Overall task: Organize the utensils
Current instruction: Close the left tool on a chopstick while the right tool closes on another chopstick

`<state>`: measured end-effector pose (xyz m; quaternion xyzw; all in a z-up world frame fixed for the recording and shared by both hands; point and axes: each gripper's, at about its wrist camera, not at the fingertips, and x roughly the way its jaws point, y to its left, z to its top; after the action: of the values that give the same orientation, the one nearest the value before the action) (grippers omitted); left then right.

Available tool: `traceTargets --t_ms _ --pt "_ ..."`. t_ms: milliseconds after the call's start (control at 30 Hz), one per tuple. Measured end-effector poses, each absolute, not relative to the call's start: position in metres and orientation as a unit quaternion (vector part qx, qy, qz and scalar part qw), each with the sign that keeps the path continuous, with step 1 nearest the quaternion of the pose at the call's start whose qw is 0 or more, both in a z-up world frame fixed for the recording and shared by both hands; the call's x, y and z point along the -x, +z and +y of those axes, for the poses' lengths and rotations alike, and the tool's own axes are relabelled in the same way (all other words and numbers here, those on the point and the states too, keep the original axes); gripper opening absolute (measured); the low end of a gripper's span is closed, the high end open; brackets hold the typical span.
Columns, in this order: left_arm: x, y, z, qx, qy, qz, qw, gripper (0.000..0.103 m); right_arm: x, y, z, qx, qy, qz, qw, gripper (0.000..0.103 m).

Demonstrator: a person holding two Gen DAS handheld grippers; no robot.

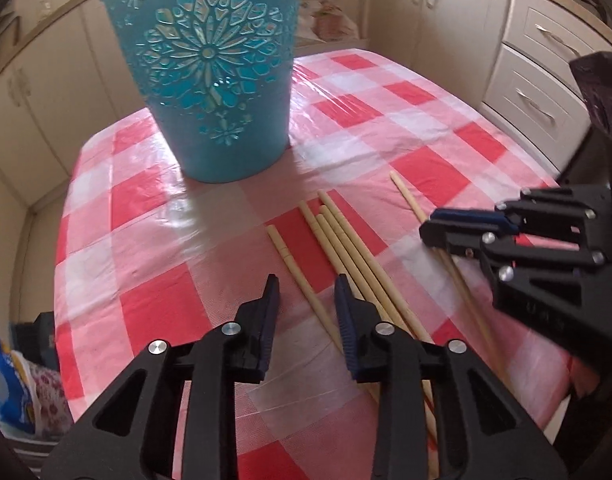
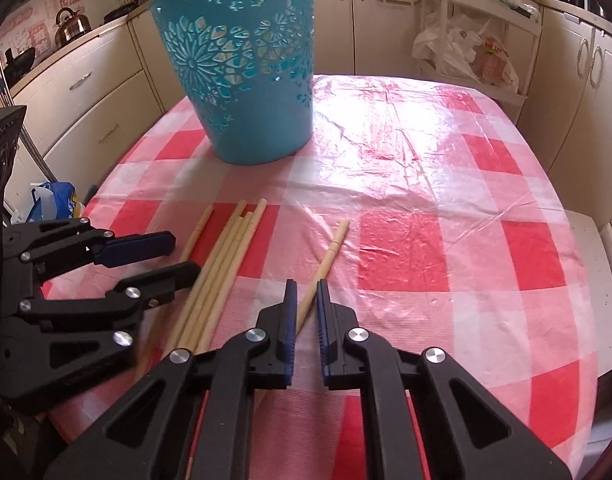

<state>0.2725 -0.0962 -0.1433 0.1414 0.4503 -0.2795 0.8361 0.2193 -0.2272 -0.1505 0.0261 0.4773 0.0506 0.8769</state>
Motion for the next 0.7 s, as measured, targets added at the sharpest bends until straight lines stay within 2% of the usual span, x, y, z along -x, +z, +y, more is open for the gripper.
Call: traceTargets --t_ms 267,333,433,600,667,700 --pt "-0.276 -0.142 -0.097 -0.146 -0.268 0.463 0.832 0.024 -0.221 -0.152 -0.235 -0.043 0.041 0.479 0.876 0.011" --pt "-0.272 -0.143 -0.100 -0.150 -0.280 0.455 0.832 0.010 -0.221 -0.152 -0.233 -0.042 0.050 0.479 0.875 0.011" --pt "-0.266 -0.143 -0.107 -0.191 -0.297 0.436 0.828 0.007 -0.219 -0.152 -0.227 -0.033 0.067 0.481 0.874 0.010" --pt "-0.273 -0.142 -0.099 -0.184 -0.290 0.452 0.823 0.008 -0.221 -0.152 -0.236 -0.059 0.058 0.482 0.872 0.011" --pt "-0.277 -0.142 -0.094 -0.165 -0.279 0.462 0.826 0.014 -0.221 -0.152 -0.236 -0.060 0.055 0.481 0.873 0.011" --pt "-0.280 -0.143 -0.093 -0.156 -0.268 0.467 0.828 0.021 -0.221 -0.152 -0.235 -0.056 0.054 0.480 0.874 0.011"
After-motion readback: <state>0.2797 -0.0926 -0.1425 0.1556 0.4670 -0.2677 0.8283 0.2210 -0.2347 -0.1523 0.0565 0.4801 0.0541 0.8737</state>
